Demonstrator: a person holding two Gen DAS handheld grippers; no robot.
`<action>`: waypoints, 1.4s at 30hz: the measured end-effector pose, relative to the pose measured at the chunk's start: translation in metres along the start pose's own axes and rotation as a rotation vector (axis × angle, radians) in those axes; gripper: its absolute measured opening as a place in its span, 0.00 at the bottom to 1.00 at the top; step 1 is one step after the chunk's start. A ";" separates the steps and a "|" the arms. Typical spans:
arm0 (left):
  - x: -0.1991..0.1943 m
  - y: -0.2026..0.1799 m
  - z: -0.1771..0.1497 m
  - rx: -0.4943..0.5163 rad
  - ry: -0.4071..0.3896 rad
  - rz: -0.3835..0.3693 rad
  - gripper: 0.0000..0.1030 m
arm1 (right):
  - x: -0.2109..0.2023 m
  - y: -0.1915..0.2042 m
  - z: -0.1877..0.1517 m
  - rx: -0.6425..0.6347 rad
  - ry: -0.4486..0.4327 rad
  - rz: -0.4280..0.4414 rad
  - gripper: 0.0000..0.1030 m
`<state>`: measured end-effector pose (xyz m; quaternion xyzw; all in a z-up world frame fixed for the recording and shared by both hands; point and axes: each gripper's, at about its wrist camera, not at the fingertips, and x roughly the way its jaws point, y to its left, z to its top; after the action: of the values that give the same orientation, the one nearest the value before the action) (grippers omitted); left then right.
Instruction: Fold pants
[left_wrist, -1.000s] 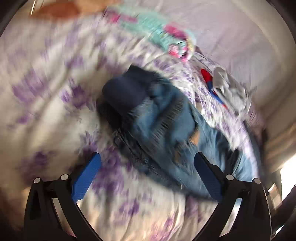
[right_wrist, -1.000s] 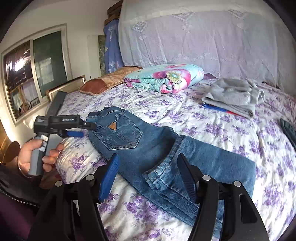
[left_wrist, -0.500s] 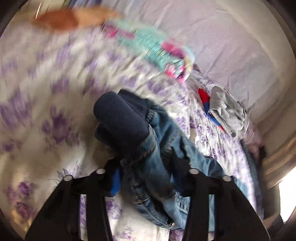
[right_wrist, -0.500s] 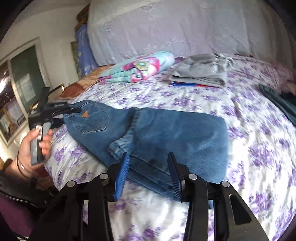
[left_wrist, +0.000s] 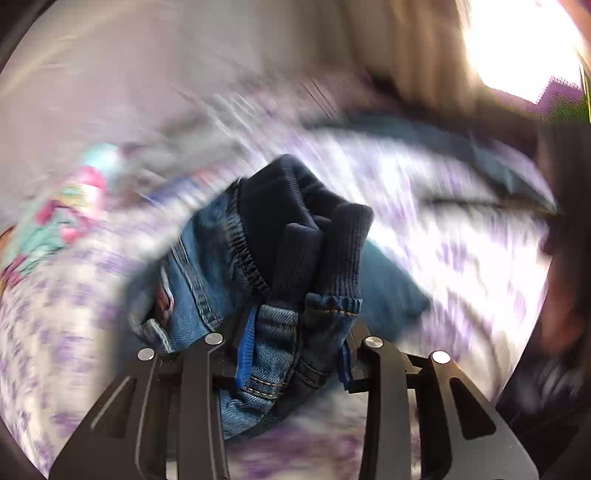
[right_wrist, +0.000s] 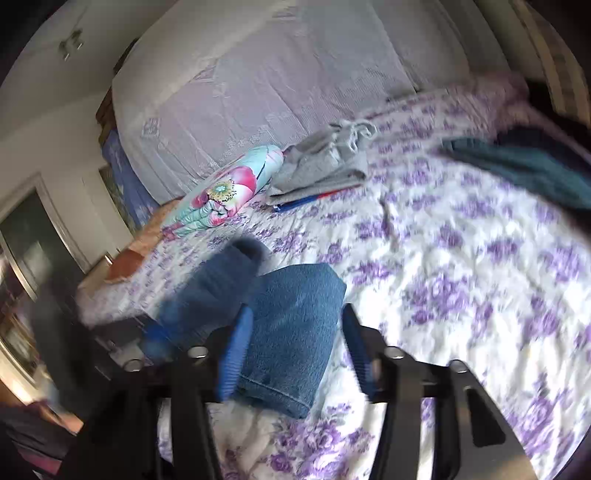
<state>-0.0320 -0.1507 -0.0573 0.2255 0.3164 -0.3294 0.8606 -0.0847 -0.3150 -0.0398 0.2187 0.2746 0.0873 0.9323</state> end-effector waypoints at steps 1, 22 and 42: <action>0.001 -0.008 -0.007 0.034 -0.032 0.031 0.33 | 0.000 -0.005 -0.001 0.028 0.009 0.022 0.64; -0.065 0.099 -0.044 -0.314 -0.120 -0.011 0.86 | 0.052 0.052 0.023 0.065 0.232 0.103 0.78; -0.056 0.106 -0.041 -0.371 -0.143 -0.043 0.91 | 0.057 0.100 0.022 -0.150 0.209 0.103 0.19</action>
<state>-0.0054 -0.0300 -0.0279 0.0322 0.3144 -0.2988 0.9005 -0.0296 -0.2179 -0.0046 0.1519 0.3515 0.1777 0.9065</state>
